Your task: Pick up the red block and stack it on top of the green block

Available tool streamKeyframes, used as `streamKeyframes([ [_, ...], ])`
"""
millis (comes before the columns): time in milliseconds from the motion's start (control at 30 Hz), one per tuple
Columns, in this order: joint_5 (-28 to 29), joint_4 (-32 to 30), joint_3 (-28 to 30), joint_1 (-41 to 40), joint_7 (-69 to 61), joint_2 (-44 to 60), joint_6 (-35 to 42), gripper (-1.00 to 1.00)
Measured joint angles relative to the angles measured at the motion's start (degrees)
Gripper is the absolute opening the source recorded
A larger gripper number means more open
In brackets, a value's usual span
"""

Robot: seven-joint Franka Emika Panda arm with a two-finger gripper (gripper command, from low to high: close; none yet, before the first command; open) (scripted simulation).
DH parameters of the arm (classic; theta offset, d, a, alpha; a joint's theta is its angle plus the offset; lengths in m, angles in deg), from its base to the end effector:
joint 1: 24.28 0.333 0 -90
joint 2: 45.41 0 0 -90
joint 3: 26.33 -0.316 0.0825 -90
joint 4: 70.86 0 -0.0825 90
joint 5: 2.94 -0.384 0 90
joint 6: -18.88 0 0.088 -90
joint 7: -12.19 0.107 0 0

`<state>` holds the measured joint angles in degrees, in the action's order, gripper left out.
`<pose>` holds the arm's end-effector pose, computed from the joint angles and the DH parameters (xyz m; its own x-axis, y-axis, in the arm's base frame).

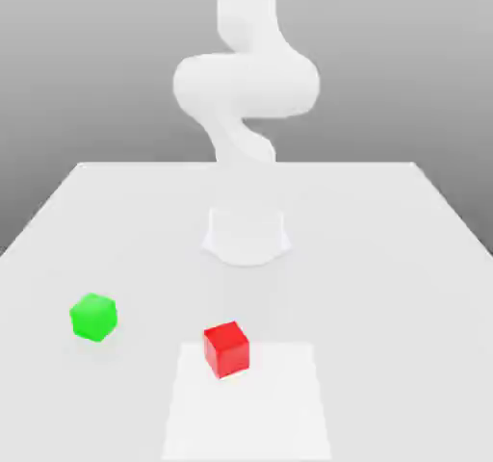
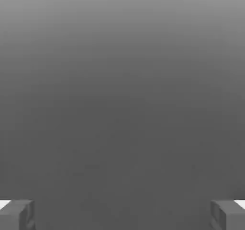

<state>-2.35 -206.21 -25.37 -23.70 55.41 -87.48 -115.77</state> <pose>0.3744 -0.0047 0.6611 0.5457 -0.6862 0.4809 -0.5152 -0.7274 -0.4533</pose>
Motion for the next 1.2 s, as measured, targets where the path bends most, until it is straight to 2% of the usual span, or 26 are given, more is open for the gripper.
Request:
streamKeyframes([
  [400, 2.29, -20.08, 5.98, 2.64, -16.09, 22.25, -16.44, 0.0],
  [567, 1.89, -29.01, 8.31, 3.53, -24.87, 34.63, -25.35, 0.0],
  [700, -3.09, -29.74, 7.1, 3.51, -30.3, 45.32, -33.85, 0.0],
  [800, -6.43, -28.94, 2.98, 0.12, -32.83, 51.69, -39.24, 0.0],
  [833, -6.89, -28.76, 2.1, -0.65, -33.18, 52.97, -40.33, -1.0],
  [1033, -6.94, -28.67, 1.63, -1.1, -33.19, 53.6, -40.79, -1.0],
  [1200, -2.51, -29.82, 4.37, 0.43, -30.04, 45.85, -34.23, -1.0],
])
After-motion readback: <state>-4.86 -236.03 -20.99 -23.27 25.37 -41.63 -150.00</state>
